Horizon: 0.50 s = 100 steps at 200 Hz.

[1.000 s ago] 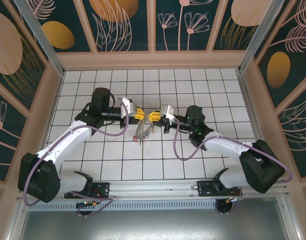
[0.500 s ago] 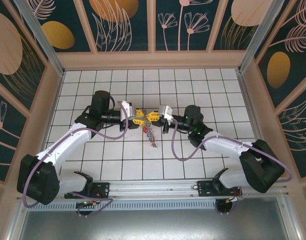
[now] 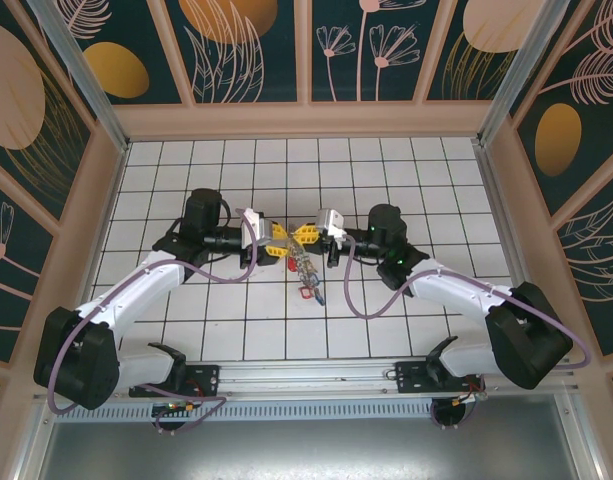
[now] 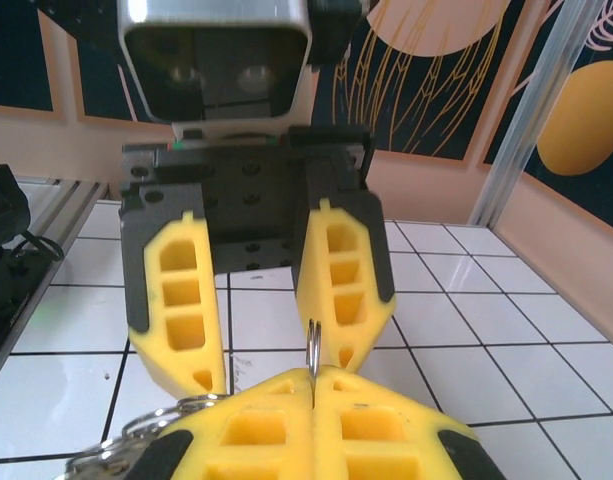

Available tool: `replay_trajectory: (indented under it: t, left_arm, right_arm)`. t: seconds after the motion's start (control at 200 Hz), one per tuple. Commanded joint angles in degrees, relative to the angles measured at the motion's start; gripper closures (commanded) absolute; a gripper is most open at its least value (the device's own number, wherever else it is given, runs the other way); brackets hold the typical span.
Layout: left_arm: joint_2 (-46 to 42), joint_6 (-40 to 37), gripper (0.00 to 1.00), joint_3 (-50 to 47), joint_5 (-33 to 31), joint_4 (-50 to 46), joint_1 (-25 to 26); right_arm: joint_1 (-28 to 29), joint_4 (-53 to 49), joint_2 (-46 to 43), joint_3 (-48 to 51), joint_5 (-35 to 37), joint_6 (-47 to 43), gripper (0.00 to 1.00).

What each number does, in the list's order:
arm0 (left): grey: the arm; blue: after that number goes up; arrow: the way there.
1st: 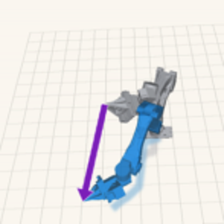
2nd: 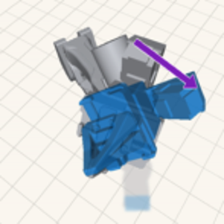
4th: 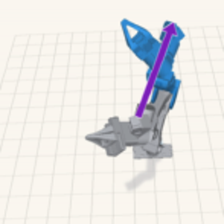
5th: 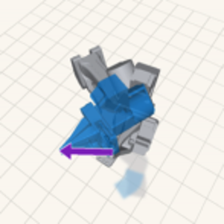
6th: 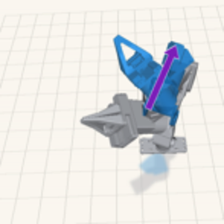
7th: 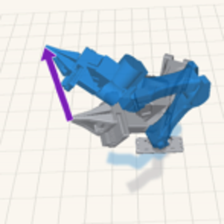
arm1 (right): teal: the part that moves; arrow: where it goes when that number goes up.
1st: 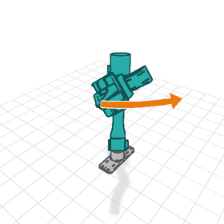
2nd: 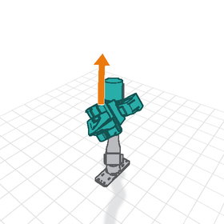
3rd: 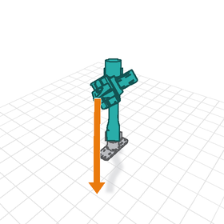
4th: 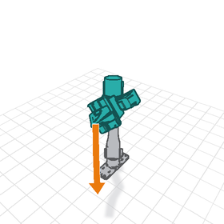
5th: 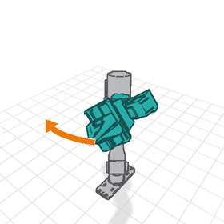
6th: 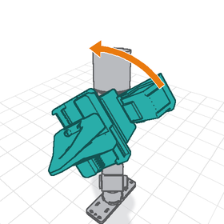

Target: Put the keys on the keyring

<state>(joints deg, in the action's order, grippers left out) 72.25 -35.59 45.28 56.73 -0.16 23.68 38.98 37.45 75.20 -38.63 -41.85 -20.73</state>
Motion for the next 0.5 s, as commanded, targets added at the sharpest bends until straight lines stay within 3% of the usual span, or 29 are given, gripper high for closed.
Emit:
replay_trajectory:
  t: [0.0, 0.495]
  left_arm:
    - [-0.18, 1.58, 0.61, -1.30, -1.04, 1.12, 0.30]
    - [-0.51, 8.69, 0.59, -3.35, -0.51, 10.26, 0.40]
  right_arm:
    - [-0.40, 3.67, -0.76, -3.40, -2.02, -1.15, 1.00]
    - [0.30, 3.59, 0.03, -4.17, -1.80, -1.20, 1.00]
